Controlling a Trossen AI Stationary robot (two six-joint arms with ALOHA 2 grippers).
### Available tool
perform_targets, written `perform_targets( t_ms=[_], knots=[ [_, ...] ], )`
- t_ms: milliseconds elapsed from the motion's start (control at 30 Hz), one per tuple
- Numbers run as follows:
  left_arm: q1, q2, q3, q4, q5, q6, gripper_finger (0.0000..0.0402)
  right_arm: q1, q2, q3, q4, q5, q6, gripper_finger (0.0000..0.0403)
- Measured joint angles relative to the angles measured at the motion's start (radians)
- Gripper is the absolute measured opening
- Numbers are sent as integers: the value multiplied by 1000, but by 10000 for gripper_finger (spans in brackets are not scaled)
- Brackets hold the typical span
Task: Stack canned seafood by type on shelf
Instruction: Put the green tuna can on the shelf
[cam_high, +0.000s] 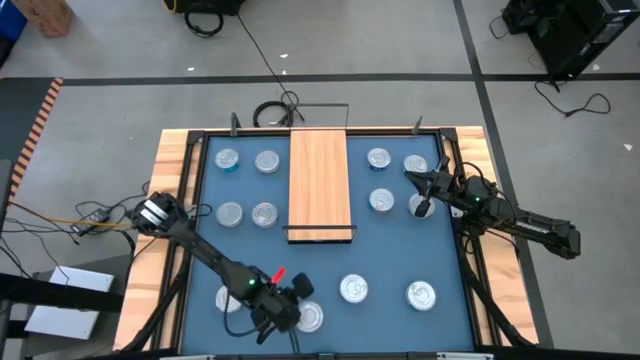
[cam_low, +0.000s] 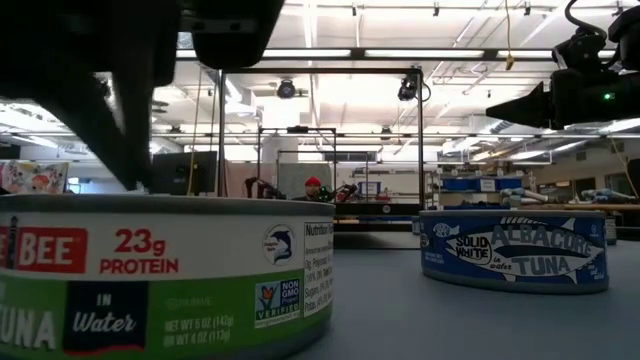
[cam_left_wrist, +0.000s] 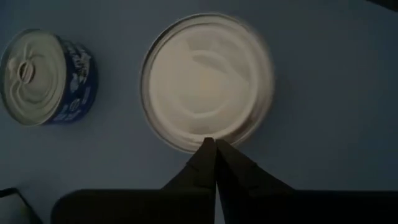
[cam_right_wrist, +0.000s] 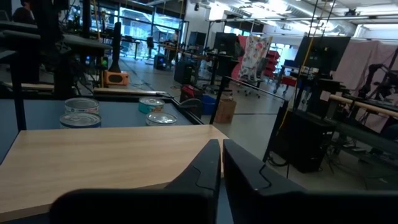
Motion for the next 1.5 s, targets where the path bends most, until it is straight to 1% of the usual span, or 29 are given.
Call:
perform_targets(
  t_ms=[100,167,300,467,600,667,800,933,1100,1267,1400,1500],
  knots=[
    [15,0,0,8,-2,-9,10,0,0,0,0,0,0,27],
    [29,0,0,42,1,-31,10,0,0,0,0,0,0,28],
    [58,0,0,94,76,-62,10,0,0,0,0,0,0,31],
    [76,0,0,100,127,-63,4,0,0,0,0,0,0,31],
    [83,39,0,95,176,-72,3,0,0,0,0,0,0,28],
    [84,50,4,105,182,-73,3,0,0,0,0,0,0,28],
    [87,51,3,99,151,-81,2,0,0,0,0,0,0,30],
    [89,39,4,29,114,-134,2,0,0,0,0,0,0,28],
    [87,31,5,-77,22,-203,1,0,0,0,7,0,0,27],
    [88,9,3,-170,-37,-282,1,0,0,0,16,0,0,32],
    [88,-14,-1,-260,-58,-340,1,0,0,0,23,0,0,31],
    [82,-15,0,-295,-61,-375,0,0,0,0,23,0,0,29]
  ],
)
